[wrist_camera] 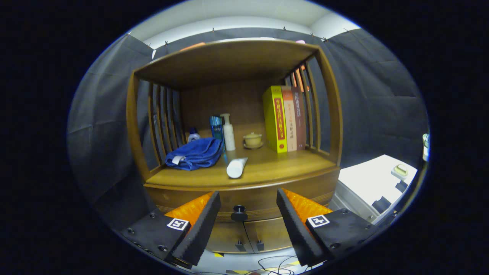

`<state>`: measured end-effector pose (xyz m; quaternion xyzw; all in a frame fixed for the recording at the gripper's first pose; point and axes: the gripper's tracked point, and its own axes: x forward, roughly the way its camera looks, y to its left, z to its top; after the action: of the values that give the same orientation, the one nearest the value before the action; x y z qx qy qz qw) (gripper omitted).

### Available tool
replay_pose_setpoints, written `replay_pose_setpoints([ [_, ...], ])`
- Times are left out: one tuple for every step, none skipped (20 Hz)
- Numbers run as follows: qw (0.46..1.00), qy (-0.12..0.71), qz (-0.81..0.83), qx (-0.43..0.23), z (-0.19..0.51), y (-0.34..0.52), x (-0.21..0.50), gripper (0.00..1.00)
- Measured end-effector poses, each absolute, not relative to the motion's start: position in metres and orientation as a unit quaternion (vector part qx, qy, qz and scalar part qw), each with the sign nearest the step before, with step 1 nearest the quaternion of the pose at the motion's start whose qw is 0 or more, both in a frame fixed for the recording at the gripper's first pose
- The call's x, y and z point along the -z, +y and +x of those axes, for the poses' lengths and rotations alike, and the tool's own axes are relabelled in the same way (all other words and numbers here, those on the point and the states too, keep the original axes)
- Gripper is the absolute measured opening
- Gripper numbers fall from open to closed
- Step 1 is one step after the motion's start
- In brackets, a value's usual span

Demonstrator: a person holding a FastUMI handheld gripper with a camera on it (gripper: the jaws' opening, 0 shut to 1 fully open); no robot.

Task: Pull open the drawer, take out the items inside it, and place them on the countertop above the cabinet.

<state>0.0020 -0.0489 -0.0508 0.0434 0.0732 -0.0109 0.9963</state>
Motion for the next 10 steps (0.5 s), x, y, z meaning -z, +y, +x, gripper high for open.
replay_pose_setpoints([
  [0.997,0.059,0.038,0.01,-0.008,-0.05,0.037,0.97],
  [0.998,0.044,0.036,0.009,-0.017,-0.049,0.024,0.97],
  [0.999,0.034,0.035,0.006,-0.026,-0.049,0.013,0.97],
  [0.999,0.027,0.036,0.003,-0.033,-0.047,0.005,0.97],
  [0.999,0.024,0.035,0.002,-0.039,-0.047,0.0,0.97],
  [0.999,0.015,0.035,0.003,-0.045,-0.048,-0.007,0.97],
  [0.999,0.007,0.035,0.002,-0.051,-0.047,-0.014,0.97],
  [0.999,0.003,0.034,0.006,-0.053,-0.049,-0.016,0.97],
  [0.999,0.002,0.033,0.007,-0.056,-0.05,-0.017,0.97],
  [0.999,0.003,0.034,0.006,-0.058,-0.049,-0.016,0.97],
])
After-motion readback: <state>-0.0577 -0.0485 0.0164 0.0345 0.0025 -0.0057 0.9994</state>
